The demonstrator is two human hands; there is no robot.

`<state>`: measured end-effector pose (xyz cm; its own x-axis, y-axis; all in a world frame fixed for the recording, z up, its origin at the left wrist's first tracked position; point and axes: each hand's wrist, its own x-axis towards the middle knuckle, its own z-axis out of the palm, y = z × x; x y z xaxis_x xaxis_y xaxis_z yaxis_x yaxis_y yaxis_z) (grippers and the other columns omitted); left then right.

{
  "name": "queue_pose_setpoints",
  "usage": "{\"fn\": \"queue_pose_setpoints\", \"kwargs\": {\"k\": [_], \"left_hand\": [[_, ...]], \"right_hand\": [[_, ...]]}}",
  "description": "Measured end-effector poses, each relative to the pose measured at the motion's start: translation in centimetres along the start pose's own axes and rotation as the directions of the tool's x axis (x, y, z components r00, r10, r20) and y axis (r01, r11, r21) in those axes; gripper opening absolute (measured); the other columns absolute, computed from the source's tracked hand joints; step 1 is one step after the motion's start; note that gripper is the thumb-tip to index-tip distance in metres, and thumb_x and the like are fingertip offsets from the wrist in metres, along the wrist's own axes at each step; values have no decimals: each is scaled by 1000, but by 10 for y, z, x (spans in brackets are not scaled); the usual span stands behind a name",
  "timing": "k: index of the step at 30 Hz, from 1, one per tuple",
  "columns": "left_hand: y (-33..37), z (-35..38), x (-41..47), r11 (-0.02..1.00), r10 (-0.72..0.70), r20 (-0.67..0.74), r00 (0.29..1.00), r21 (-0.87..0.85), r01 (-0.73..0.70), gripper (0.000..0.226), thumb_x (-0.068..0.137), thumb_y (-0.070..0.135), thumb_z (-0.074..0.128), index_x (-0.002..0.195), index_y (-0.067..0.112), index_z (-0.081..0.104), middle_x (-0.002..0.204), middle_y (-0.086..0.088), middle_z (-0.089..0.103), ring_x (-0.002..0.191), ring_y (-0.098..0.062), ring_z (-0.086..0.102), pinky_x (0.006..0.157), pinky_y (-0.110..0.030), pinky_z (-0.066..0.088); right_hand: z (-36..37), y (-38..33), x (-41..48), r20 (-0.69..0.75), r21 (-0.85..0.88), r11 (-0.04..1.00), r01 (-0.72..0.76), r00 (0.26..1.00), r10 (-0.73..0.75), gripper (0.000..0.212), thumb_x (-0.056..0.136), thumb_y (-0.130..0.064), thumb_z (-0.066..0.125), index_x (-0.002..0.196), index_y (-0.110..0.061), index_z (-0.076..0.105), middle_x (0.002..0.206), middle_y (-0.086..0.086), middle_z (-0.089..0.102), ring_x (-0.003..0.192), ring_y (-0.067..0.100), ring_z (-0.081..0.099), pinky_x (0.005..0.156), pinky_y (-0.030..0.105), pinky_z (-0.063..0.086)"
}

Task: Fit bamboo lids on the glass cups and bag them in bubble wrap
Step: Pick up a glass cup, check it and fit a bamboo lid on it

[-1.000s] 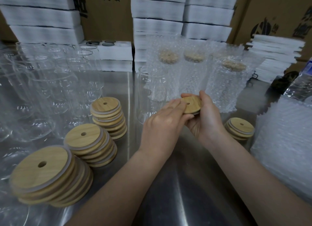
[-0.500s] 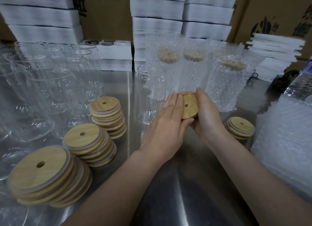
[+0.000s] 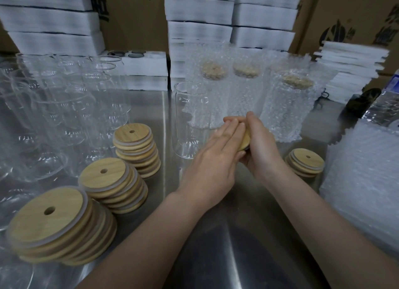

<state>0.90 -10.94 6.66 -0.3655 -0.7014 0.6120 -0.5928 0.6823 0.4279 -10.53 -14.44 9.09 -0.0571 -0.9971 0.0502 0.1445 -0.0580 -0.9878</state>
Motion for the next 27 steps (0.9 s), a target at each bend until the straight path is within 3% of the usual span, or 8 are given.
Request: {"fn": "queue_pose_setpoints", "kwargs": {"k": [7,13,20,24,27], "left_hand": [[0,0,-2,998,59,-77,995,-10,-60,47,96,-3,50,142,4,46,150,-10,43,144,-22,34,120,-37,25],[-2,5,-2,985,173,-232,957,43,-168,38,85,-13,61,121,-3,65,126,-17,64,122,-32,59,103,-46,48],[-3,8,-1,977,204,-434,877,39,-208,22,81,1,73,103,1,75,108,-9,74,103,-20,70,85,-35,57],[-4,8,-1,990,140,-466,874,51,-131,17,79,13,75,93,4,77,94,-6,76,85,-20,74,67,-37,60],[-4,7,-2,996,86,-492,866,42,-75,21,80,24,76,87,4,76,85,-8,76,76,-22,74,62,-39,59]], "right_hand": [[-2,2,2,-6,-40,998,-39,999,39,50,106,-42,28,94,-18,69,71,-6,74,63,4,70,47,18,49],[-3,1,1,22,14,997,-73,997,73,54,106,-40,26,89,-10,68,63,-1,70,55,6,66,45,19,49],[-2,-3,-3,55,125,984,-128,991,122,55,106,-40,27,82,-7,64,56,0,63,51,7,62,44,19,48],[-1,-4,-4,54,178,976,-122,992,114,54,106,-37,26,80,-6,63,53,1,60,47,7,60,43,18,47],[-1,-6,-5,60,202,973,-115,993,105,52,106,-36,28,80,-6,61,52,2,59,46,8,60,42,19,47]]}}
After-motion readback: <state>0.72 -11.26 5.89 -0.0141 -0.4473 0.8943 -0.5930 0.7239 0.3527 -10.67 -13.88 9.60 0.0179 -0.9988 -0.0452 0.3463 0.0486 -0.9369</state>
